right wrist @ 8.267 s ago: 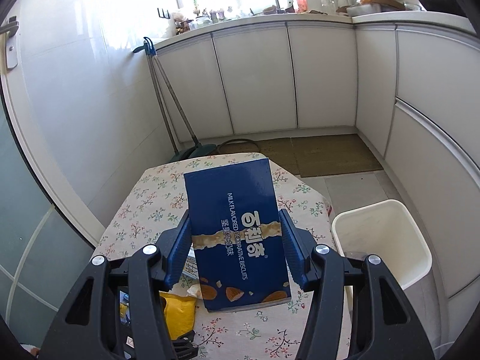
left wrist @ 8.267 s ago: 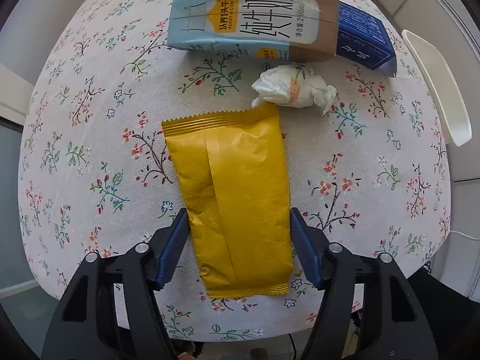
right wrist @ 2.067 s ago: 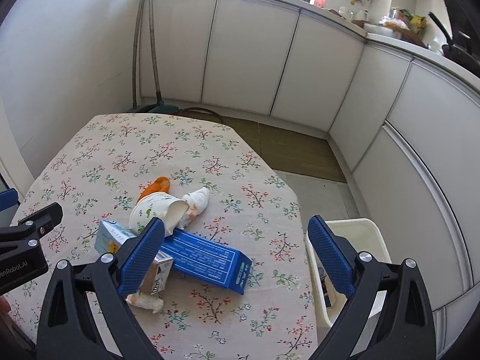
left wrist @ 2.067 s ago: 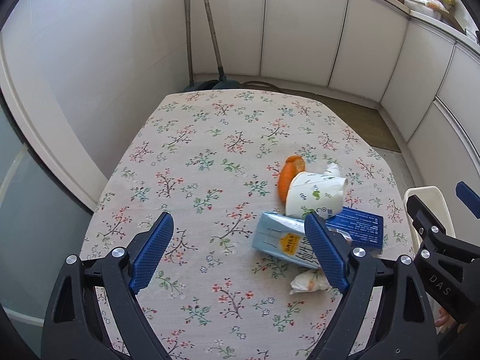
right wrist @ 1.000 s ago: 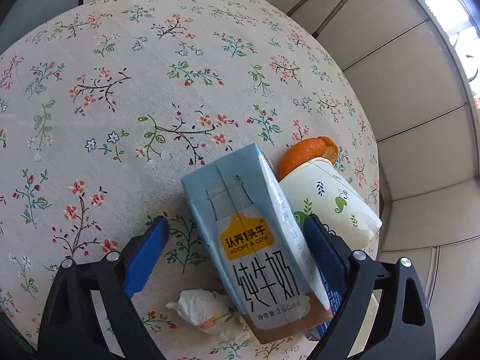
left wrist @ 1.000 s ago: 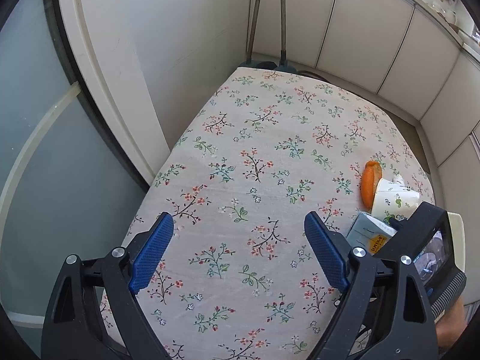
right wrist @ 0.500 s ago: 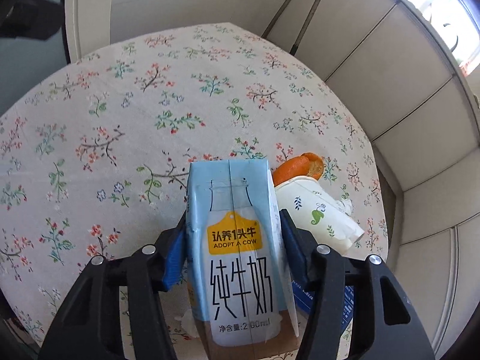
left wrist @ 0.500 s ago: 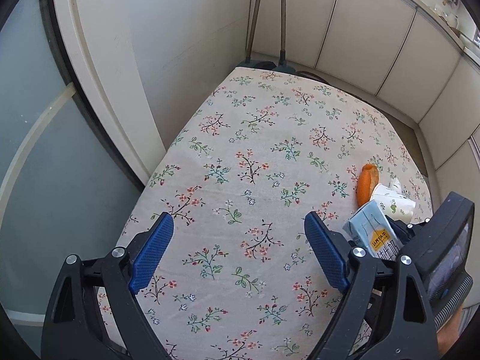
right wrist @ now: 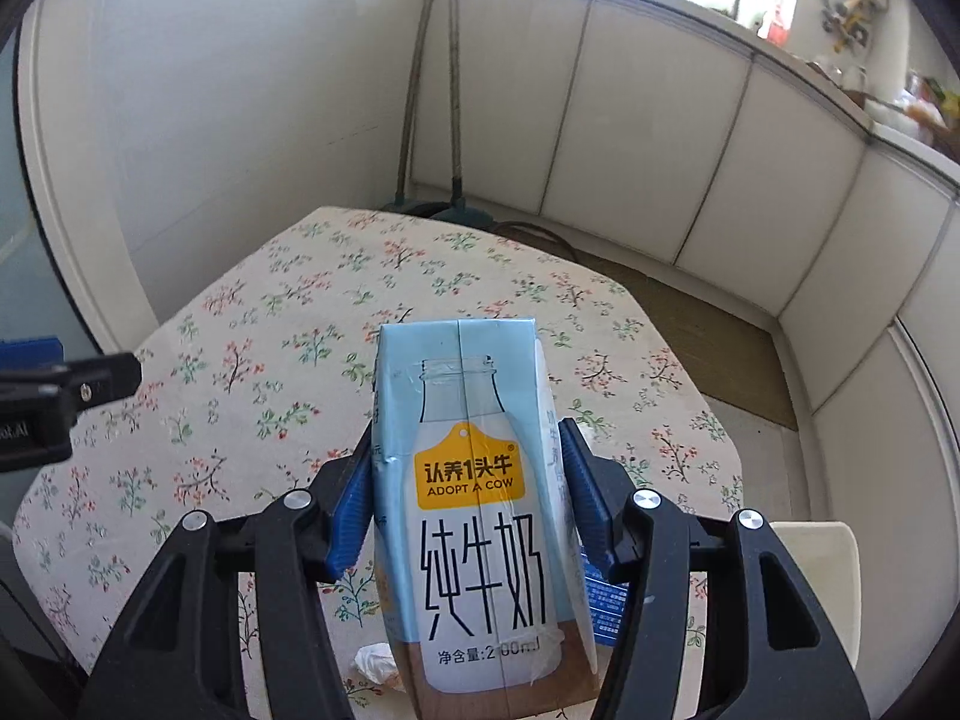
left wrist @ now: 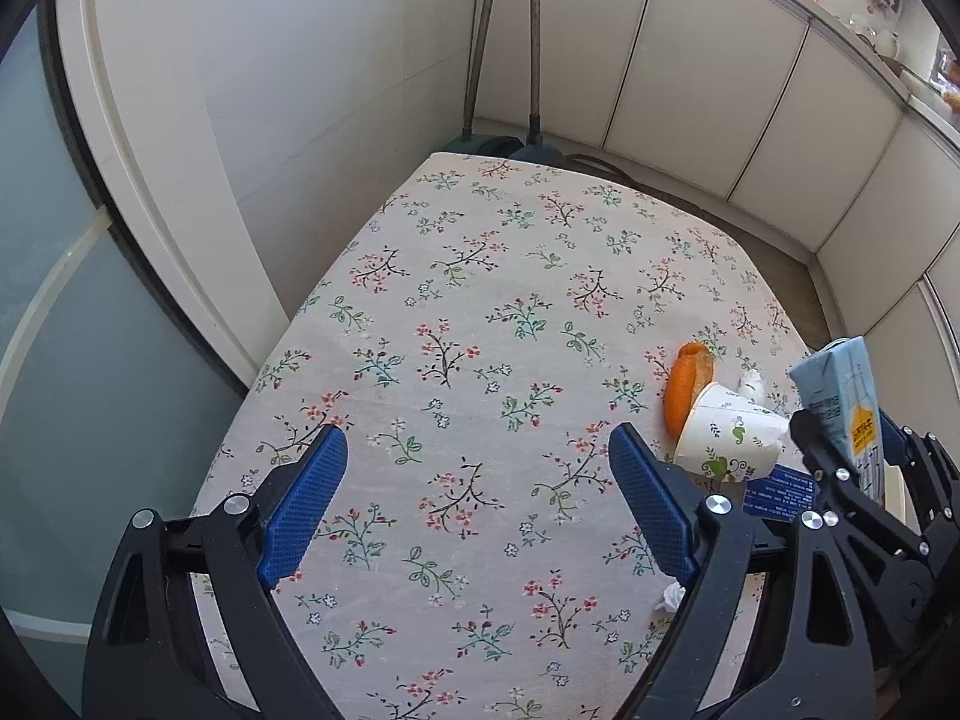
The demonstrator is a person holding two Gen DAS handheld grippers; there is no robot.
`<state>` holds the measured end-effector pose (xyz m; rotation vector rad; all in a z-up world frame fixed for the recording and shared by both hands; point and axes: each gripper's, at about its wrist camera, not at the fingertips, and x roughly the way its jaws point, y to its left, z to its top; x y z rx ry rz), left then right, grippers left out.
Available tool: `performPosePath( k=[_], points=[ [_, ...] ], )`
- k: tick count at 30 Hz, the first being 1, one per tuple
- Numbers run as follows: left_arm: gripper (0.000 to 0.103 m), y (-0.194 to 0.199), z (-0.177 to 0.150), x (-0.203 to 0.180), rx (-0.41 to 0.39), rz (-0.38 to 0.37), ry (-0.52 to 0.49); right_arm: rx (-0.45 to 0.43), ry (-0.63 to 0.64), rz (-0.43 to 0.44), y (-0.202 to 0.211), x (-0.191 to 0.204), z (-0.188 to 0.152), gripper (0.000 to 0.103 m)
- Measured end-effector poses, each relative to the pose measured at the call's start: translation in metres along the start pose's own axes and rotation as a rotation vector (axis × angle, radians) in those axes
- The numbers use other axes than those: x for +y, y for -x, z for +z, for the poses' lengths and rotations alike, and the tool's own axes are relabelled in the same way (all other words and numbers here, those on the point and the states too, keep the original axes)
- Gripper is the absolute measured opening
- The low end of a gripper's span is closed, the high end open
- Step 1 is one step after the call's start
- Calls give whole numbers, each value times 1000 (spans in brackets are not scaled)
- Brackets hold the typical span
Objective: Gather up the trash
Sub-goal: 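Grasp the white paper cup with the left gripper while the right holds the carton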
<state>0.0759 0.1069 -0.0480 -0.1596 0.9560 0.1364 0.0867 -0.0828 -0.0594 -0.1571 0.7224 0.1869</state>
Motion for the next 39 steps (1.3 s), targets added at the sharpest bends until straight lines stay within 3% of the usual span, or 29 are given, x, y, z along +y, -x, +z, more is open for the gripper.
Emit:
performPosePath(
  k=[8,16,26,33,39],
  points=[
    [85,-7,2,-37,-1,-40,-28,-66,-259,-89,31,-68,-4,56],
    [85,-27,0,-84,32,-85,-104,-78,-390,-149,42,-113,-13,57],
    [85,-55,-8,-137,108,-168,-185,-77,-431,-177,55,-141,-25,57],
    [96,-78,-8,-160,146,-210,-273,-65,-452,-173,57,-154,-32,57],
    [96,-106,-10,-169,236,-246,-300,-55,-446,-177,56,-159,-32,57]
  ],
)
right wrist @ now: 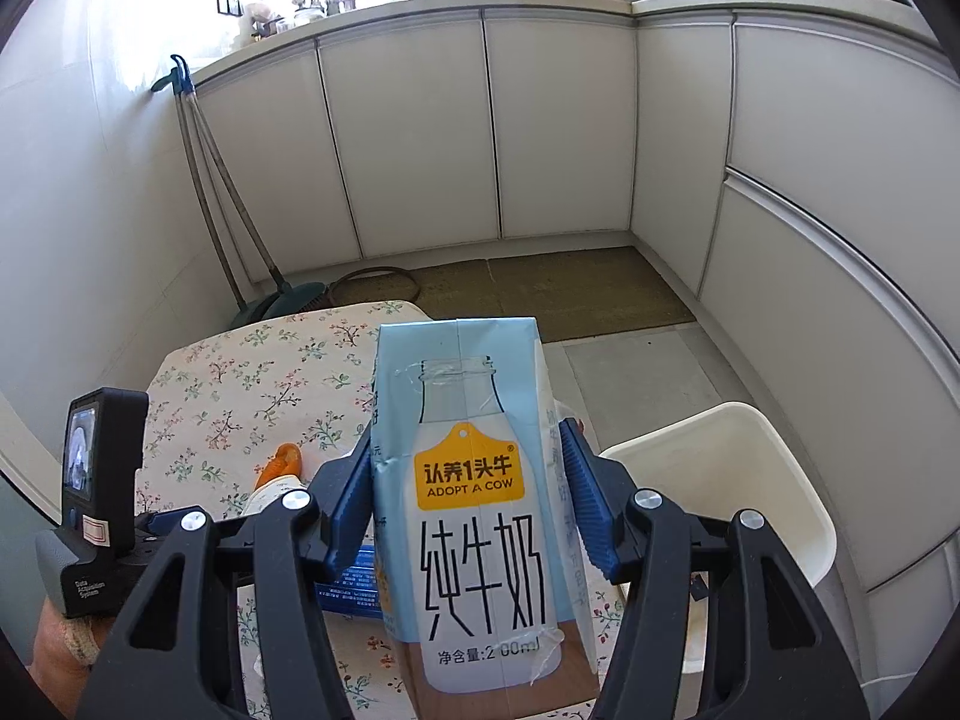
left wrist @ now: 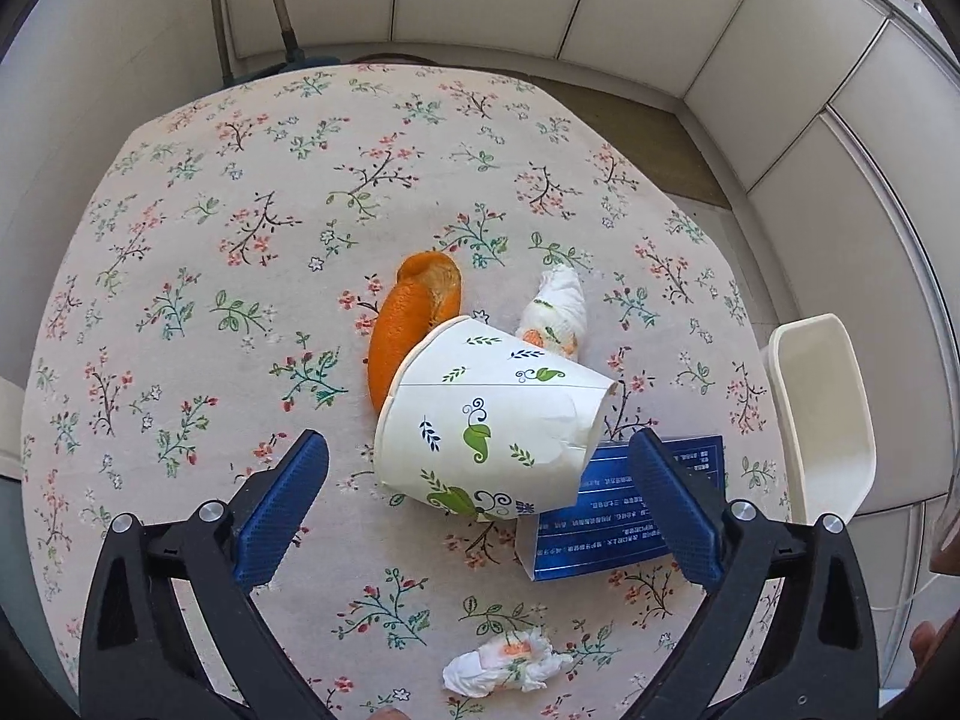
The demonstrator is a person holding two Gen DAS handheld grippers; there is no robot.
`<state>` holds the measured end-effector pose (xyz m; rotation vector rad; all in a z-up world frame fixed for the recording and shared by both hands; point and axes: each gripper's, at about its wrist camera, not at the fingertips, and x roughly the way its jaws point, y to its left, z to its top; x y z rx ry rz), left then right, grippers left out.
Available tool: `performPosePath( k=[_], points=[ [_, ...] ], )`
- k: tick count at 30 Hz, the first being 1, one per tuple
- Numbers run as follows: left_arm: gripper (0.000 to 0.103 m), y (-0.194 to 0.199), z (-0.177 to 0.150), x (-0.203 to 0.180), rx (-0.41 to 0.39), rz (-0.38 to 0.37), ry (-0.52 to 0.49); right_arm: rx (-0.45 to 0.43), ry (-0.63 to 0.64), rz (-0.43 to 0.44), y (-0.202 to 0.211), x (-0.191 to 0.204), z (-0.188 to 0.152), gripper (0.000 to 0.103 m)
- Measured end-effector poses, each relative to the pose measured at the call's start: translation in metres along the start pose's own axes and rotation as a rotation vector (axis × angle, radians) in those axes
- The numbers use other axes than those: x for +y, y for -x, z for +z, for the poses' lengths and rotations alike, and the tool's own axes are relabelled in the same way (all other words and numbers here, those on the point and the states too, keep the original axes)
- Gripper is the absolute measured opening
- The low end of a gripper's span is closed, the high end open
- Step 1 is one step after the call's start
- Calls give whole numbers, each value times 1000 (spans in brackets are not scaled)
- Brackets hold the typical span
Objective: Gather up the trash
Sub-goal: 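Grasp the white paper cup with the left gripper while the right holds the carton, then carry the milk carton to the white bin and release it while the left carries the cup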
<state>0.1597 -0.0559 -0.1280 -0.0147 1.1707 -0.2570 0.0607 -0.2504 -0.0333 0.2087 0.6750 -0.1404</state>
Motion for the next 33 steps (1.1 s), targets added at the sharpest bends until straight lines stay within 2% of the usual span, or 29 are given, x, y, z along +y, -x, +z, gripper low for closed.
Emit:
performPosePath(
  k=[7,11,13,14,20,21,25,30,33],
  points=[
    [96,-19,3,3,45,-6,10,16,5,-12,-4,-1,0,57],
    [93,-17,2,3,22,13,11,17,9,-13,-4,-1,0,57],
    [80,-14,2,1,12,4,2,18,11,-13,-4,-1,-1,57],
    [67,-13,2,0,10,3,-4,19,11,-13,-4,-1,-1,57],
    [45,-1,-1,-11,-36,34,-46,16,13,-9,-3,-2,-1,57],
    [32,1,-1,-11,-42,32,-49,16,14,-8,-3,-1,-1,57],
    [27,5,-1,-10,-58,39,-45,15,14,-8,-3,-2,-1,57],
    [10,19,3,-2,-111,48,-23,12,16,-4,-1,0,-2,57],
    [5,29,5,5,-135,47,-1,10,18,3,0,1,-2,57]
  ],
)
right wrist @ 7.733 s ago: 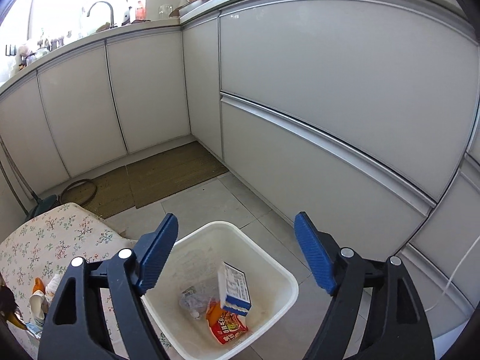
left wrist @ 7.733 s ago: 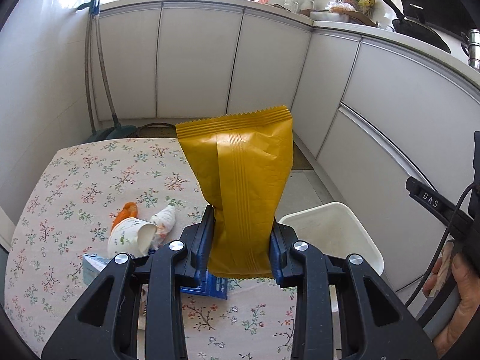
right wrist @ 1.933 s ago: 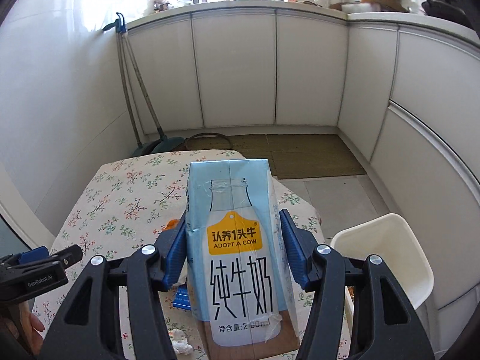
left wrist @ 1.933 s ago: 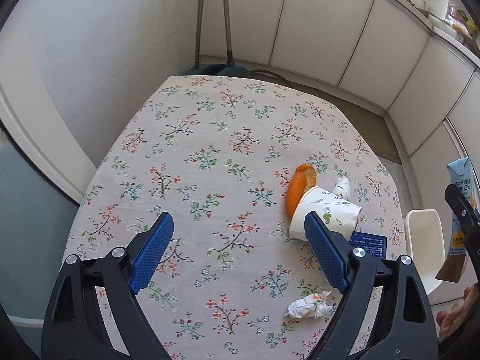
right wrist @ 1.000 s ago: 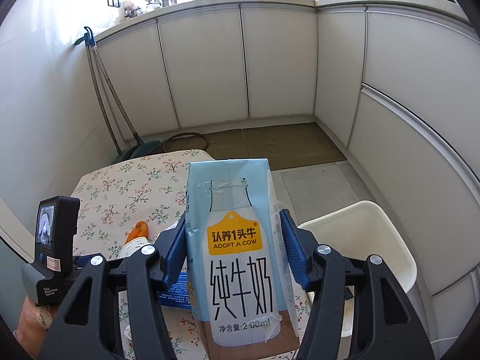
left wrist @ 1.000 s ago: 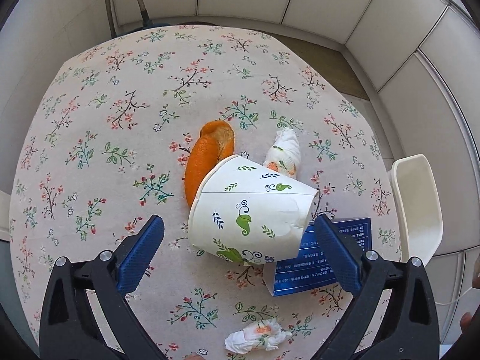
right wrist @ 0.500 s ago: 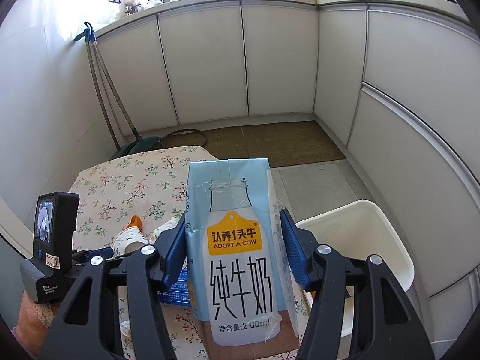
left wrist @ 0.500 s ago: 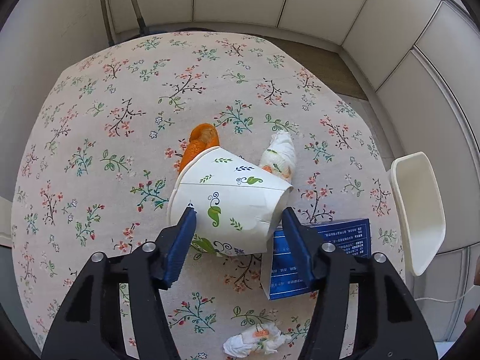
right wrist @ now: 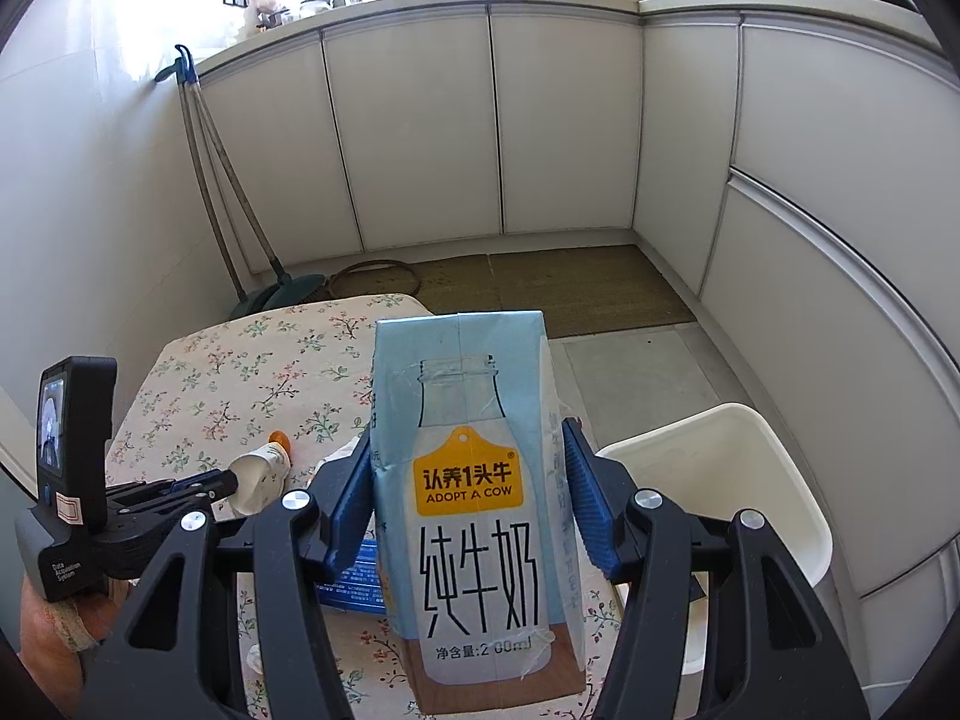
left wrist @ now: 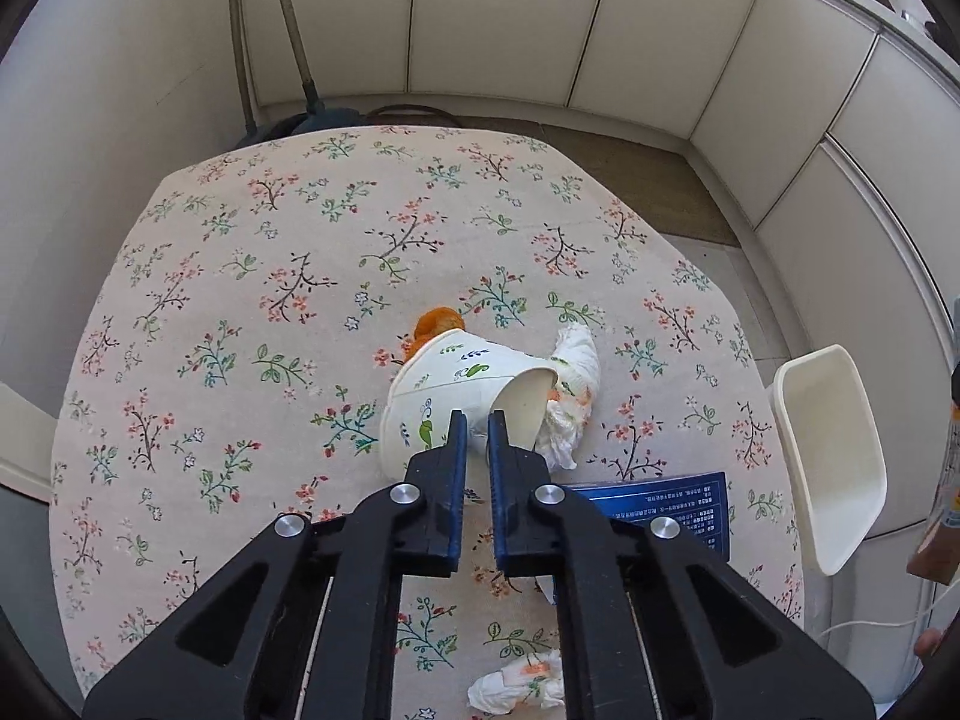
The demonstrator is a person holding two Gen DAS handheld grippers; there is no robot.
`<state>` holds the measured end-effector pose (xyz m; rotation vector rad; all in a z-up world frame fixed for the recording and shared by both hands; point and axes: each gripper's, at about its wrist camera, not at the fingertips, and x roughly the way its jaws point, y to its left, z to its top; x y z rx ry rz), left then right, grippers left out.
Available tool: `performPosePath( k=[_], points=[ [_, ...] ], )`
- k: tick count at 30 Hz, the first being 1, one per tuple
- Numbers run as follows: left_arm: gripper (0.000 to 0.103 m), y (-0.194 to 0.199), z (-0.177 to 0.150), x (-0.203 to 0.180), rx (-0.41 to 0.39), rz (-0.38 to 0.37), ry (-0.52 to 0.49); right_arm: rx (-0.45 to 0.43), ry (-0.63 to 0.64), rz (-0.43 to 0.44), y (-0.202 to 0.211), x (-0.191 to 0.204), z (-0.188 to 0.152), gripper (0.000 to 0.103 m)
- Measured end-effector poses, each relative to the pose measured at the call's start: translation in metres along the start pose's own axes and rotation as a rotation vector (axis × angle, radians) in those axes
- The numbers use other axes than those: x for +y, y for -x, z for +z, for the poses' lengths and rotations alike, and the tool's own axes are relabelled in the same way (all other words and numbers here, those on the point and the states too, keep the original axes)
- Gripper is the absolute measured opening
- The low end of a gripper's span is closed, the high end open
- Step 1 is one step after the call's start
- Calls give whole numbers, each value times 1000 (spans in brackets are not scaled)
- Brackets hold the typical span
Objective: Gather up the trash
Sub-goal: 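Carry the milk carton to the white bin and release it while the left carries the cup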
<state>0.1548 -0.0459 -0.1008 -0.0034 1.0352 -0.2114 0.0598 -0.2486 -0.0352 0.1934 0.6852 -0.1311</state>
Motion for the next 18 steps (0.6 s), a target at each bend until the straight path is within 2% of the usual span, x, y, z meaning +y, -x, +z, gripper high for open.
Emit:
performPosePath(
  k=[18],
  points=[
    [2,64,9,3,-163,6,31,-43,0,27,13,2,5,56]
  ],
)
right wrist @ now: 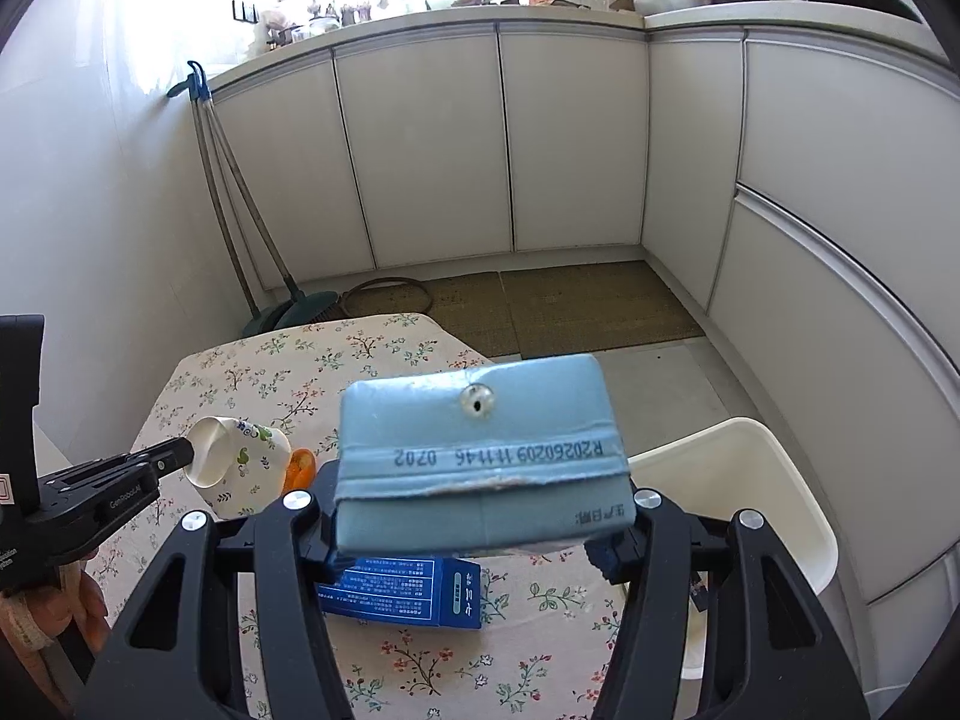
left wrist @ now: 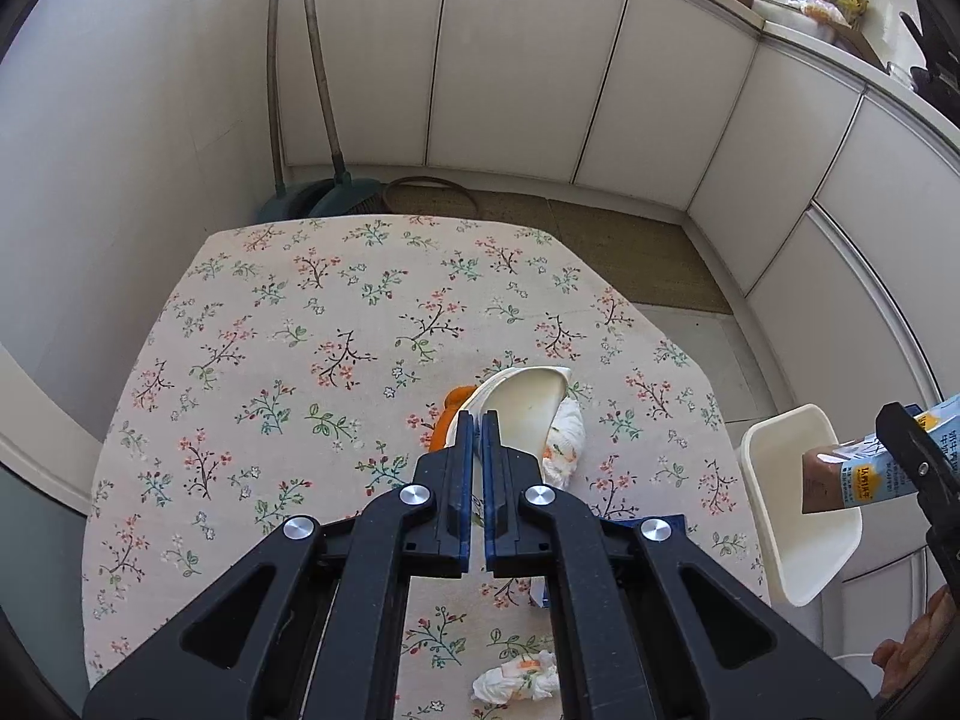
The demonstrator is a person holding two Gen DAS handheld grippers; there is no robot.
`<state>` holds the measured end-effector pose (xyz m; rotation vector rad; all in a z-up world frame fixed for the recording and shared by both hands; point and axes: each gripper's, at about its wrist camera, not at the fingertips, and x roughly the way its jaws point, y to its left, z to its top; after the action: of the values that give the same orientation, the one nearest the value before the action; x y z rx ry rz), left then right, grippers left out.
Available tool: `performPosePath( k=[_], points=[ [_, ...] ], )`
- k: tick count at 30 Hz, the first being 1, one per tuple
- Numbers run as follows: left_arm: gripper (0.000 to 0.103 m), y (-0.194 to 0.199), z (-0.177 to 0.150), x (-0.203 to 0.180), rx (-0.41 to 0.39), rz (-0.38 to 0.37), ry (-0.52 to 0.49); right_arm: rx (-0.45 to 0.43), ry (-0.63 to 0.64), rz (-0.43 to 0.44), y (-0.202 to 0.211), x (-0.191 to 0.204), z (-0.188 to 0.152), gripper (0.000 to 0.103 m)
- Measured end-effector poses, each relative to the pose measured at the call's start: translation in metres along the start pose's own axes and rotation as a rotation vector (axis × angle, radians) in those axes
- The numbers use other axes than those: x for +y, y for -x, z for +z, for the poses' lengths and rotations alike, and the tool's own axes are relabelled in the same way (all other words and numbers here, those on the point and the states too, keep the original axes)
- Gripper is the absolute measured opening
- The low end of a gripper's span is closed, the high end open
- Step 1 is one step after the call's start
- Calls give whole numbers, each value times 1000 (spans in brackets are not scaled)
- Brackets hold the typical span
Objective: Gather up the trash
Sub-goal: 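Carry the milk carton to the white bin and release it while the left carries the cup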
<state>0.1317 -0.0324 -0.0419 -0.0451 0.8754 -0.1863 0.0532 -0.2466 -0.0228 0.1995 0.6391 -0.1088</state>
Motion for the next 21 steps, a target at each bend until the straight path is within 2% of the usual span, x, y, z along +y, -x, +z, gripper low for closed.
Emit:
performPosePath(
  k=[13,21],
  points=[
    [2,32,8,-19,-74,-59,8,-73,-38,-28,20,-28,12,56],
    [2,35,6,-45,-86,-95,-20,-98,-103,-122,27,-82,18,56]
  ],
)
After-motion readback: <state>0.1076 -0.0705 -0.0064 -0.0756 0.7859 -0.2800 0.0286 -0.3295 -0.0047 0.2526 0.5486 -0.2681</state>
